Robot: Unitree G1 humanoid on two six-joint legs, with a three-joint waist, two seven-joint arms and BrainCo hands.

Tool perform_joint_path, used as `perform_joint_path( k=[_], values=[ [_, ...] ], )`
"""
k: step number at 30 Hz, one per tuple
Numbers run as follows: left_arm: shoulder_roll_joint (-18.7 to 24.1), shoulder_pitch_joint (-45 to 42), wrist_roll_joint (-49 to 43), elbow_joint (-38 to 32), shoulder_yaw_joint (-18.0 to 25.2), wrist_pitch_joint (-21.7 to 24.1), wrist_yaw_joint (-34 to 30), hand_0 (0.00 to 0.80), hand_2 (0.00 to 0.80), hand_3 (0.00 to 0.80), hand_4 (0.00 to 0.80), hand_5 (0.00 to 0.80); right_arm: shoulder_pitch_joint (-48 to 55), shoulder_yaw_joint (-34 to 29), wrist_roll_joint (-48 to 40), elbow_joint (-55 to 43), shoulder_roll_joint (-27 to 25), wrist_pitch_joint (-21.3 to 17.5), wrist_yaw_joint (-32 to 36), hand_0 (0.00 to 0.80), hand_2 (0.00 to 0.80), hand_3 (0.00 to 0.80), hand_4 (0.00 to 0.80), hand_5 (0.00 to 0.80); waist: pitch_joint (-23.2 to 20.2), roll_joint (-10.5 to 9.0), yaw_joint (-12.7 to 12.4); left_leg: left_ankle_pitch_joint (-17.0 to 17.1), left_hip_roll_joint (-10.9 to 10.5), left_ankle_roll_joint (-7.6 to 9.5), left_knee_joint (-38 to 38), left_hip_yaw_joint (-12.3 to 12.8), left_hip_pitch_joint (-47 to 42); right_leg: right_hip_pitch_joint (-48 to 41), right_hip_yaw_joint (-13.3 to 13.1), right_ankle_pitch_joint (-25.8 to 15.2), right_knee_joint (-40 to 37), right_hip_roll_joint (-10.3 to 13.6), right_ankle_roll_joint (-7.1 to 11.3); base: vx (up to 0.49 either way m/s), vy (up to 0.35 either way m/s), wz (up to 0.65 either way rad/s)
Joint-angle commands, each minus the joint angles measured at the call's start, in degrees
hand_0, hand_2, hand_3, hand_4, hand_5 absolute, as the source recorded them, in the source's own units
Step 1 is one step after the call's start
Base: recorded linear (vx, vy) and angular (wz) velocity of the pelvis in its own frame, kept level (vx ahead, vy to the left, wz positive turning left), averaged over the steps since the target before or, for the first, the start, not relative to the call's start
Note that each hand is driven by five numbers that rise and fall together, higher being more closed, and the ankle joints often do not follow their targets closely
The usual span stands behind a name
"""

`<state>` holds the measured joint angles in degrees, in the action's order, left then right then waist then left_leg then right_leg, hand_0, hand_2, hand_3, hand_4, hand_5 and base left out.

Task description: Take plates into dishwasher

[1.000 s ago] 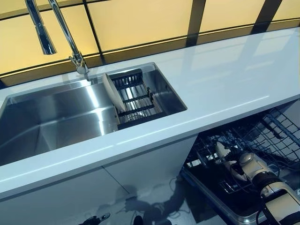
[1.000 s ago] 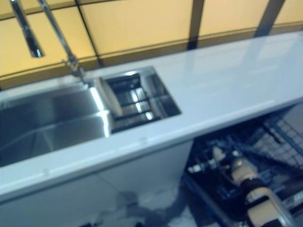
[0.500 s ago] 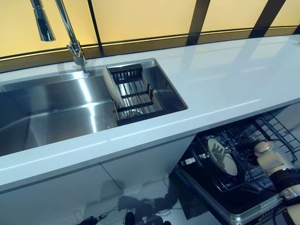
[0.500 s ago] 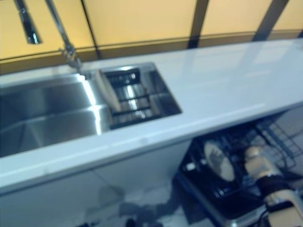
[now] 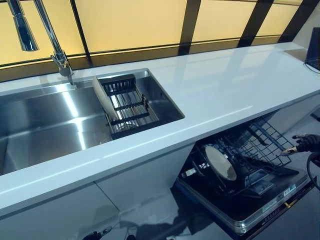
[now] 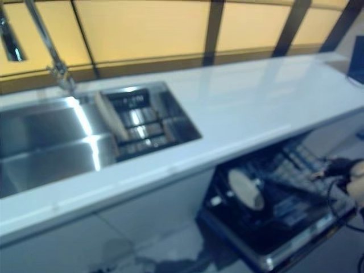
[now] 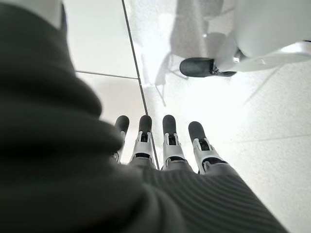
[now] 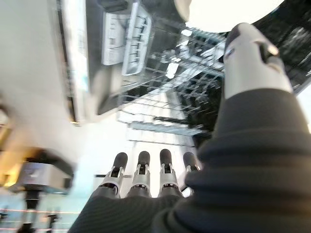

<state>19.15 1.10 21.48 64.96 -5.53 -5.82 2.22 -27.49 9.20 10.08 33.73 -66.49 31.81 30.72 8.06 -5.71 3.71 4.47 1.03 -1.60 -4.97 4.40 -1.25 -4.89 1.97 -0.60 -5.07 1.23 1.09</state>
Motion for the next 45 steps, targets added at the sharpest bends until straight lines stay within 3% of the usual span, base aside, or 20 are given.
perform_joint_path(
  k=[1,9,15,16,21,24,27,30,35,39,45],
  values=[
    [2.05,0.90,-0.03,4.49,-1.77,0.74,0.21,0.000,0.000,0.000,0.000,0.000,-6.08,1.53,2.47,6.32,-6.22,-1.38,-4.45,0.000,0.000,0.000,0.000,0.000,-3.13,-1.34,-1.52,-6.87,-3.47,3.46,-0.03,-0.69,-2.45,0.76,0.88,0.08,0.07,-3.60,0.04,0.000,0.000,0.00],
    [2.98,0.73,2.93,3.92,-4.97,1.39,0.50,0.000,0.000,0.000,0.000,0.000,-25.56,12.70,-0.57,2.84,-11.78,-4.18,-18.16,0.000,0.000,0.000,0.000,0.000,-2.13,-1.06,-2.72,-6.17,-3.96,3.34,-0.03,-2.54,-1.60,1.39,1.36,-0.03,0.07,-3.48,0.12,-0.006,0.007,0.02],
    [2.27,0.99,4.17,3.52,-5.97,1.41,0.65,0.000,0.000,0.000,0.000,0.000,-37.30,21.93,-1.71,-3.50,-10.09,-10.79,-25.88,0.000,0.000,0.000,0.000,0.000,-2.15,-0.70,-3.92,-5.94,-4.41,3.61,-0.03,-4.22,-0.89,1.72,2.50,0.46,0.07,-3.13,0.10,-0.006,0.030,0.08],
    [1.98,1.01,4.46,3.20,-6.17,1.33,0.73,0.000,0.000,0.000,0.000,0.000,-39.37,24.31,-1.11,-5.30,-9.42,-13.68,-28.07,0.000,0.000,0.000,0.000,0.000,-2.23,-0.71,-4.47,-5.89,-4.54,3.67,-0.03,-4.80,-0.74,1.71,3.14,0.72,0.07,-3.01,0.07,0.010,0.022,0.08],
    [1.35,0.94,5.21,2.14,-6.99,1.15,1.00,0.000,0.000,0.000,0.000,0.000,-44.63,29.81,1.42,-6.50,-8.23,-16.57,-30.41,0.000,0.000,0.000,0.000,0.000,-2.17,-0.98,-5.95,-5.35,-4.89,3.67,-0.03,-6.33,-0.05,1.78,4.97,1.03,0.07,-2.71,0.07,0.027,0.004,0.22],
    [1.20,1.05,6.24,1.41,-7.93,1.10,1.58,0.000,0.000,0.000,0.000,0.000,-49.70,33.91,4.77,-5.75,-7.56,-22.42,-34.51,0.000,0.000,0.000,0.000,0.000,-1.30,-1.19,-7.15,-4.77,-4.98,3.44,-0.03,-7.38,0.93,2.06,6.82,1.13,0.07,-2.51,0.02,-0.001,0.009,0.27],
    [1.59,2.45,3.56,0.39,-9.39,0.53,-1.32,0.000,0.000,0.000,0.000,0.000,-54.84,37.68,7.61,-7.09,-7.00,-22.92,-39.42,0.000,0.000,0.000,0.000,0.000,0.34,-1.66,-7.60,-4.59,-4.41,3.11,-0.03,-4.53,2.51,3.34,9.41,0.91,0.07,-1.95,0.50,-0.066,0.036,0.34],
    [1.28,3.21,4.29,-0.38,-11.69,1.91,-0.97,0.000,0.000,0.000,0.000,0.000,-56.14,39.79,9.65,-7.78,-7.01,-25.01,-42.09,0.000,0.000,0.000,0.000,0.000,1.38,-1.66,-7.79,-4.43,-4.44,3.27,-0.03,-4.67,3.64,4.30,10.65,0.58,0.07,-1.45,0.95,-0.054,0.077,0.53],
    [2.26,3.52,3.21,-1.60,-11.75,0.54,-1.10,0.000,0.000,0.000,0.000,0.000,-54.20,40.45,15.23,-14.89,-6.65,-28.14,-40.94,0.000,0.000,0.000,0.000,0.000,0.67,-1.65,-7.86,-5.13,-5.07,4.04,-0.03,-5.54,2.38,3.24,11.02,0.65,0.07,-0.76,1.74,0.097,0.105,0.18],
    [2.13,3.78,2.08,-1.76,-12.49,0.46,-2.28,0.000,0.000,0.000,0.000,0.000,-54.61,40.81,17.41,-15.20,-5.51,-30.40,-42.30,0.000,0.000,0.000,0.000,0.000,0.49,-1.76,-8.19,-5.18,-5.29,4.20,-0.03,-6.04,2.54,3.32,11.48,0.58,0.07,-0.63,1.86,0.059,0.045,0.16],
    [2.35,2.62,5.94,-2.93,-12.31,1.82,-2.93,0.000,0.000,0.000,0.000,0.000,-57.63,43.09,25.21,-15.48,-2.25,-30.79,-44.26,0.000,0.000,0.000,0.000,0.000,2.70,-2.09,-9.86,-4.36,-5.44,4.06,-0.03,-7.69,4.61,4.85,12.72,0.25,0.07,-0.52,1.90,0.017,0.025,0.15]
  ],
)
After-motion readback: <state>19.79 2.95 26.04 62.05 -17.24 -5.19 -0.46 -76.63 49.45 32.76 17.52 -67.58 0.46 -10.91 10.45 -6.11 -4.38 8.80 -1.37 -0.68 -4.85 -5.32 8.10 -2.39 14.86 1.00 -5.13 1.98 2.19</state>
